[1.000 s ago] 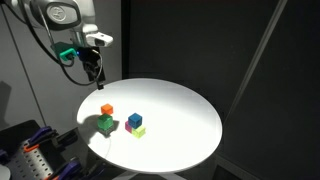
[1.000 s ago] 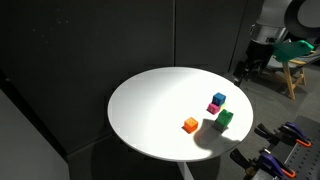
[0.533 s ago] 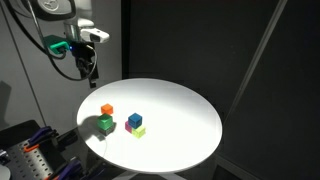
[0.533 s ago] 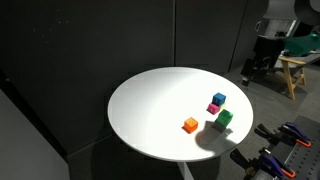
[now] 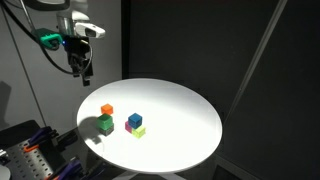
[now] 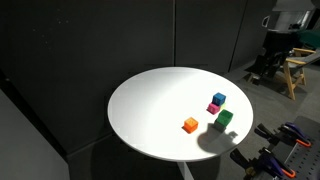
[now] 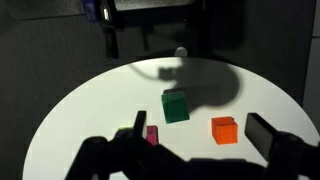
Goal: Pick up the green block and put it on the gray block
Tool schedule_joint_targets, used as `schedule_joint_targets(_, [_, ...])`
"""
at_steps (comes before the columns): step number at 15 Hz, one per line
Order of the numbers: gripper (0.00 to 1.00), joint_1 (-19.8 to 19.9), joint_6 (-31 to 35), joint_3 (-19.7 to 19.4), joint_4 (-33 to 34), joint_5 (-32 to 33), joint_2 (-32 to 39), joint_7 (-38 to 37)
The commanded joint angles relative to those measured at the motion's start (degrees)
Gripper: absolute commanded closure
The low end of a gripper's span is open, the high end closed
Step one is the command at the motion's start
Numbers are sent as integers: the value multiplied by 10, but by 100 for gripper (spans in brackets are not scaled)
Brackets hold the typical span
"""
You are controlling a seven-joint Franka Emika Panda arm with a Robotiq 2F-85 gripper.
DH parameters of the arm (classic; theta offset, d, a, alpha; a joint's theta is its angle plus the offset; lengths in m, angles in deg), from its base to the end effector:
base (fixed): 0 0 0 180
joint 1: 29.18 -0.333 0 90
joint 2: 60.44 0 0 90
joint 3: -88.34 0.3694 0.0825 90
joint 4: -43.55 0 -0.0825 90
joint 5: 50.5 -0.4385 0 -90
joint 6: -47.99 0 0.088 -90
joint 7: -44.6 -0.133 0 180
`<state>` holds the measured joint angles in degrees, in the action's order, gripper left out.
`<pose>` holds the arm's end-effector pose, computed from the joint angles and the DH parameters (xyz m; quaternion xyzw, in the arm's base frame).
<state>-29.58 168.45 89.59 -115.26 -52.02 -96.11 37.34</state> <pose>0.3454 0.0109 0.3735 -0.9980 0.0581 0.0237 0.0031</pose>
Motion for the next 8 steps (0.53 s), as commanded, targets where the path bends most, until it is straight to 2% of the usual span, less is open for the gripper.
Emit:
schedule_joint_targets(1, [0,3,-6,3,1,-2,-5,5])
schedule_joint_targets(8, [0,3,-13,1,1,-2,-13,9])
